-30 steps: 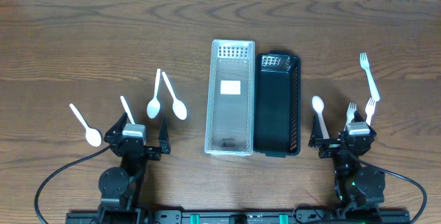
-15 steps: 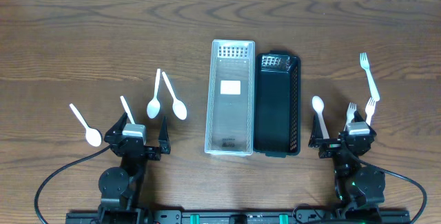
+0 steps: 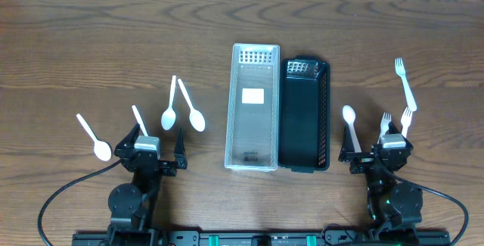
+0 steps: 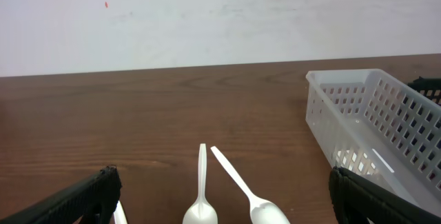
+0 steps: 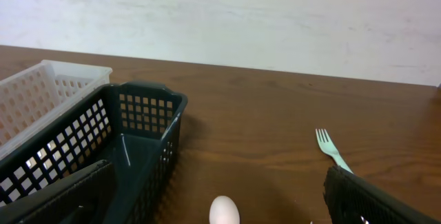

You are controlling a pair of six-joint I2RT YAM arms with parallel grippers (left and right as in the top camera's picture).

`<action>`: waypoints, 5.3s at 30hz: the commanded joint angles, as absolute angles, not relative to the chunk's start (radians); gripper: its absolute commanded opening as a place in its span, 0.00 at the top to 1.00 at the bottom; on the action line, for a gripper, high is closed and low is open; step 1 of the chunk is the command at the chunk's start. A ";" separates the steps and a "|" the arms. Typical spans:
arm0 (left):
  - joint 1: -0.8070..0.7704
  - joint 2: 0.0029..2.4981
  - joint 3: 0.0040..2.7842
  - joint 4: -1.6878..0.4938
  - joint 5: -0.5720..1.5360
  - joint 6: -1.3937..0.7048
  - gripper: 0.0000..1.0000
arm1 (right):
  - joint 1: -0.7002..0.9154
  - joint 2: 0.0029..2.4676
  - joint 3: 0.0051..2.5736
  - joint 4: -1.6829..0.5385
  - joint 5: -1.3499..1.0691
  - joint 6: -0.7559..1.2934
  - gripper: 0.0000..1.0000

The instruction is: Pack container

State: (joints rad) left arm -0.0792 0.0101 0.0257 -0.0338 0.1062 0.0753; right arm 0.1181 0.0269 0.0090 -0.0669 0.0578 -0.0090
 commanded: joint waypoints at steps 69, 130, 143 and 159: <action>-0.073 0.705 0.652 -0.745 0.120 -0.226 0.02 | 0.125 1.568 1.023 -0.724 -0.200 0.155 0.79; -0.073 0.807 0.653 -0.746 0.124 -0.227 0.02 | -0.006 1.812 1.021 -0.730 -0.015 0.095 0.06; -0.073 0.807 0.653 -0.746 0.124 -0.227 0.02 | 0.004 1.818 1.021 -0.677 -0.004 0.005 0.10; -0.073 0.807 0.653 -0.739 0.124 -0.227 0.02 | 0.004 1.818 1.021 -0.660 -0.004 -0.017 0.53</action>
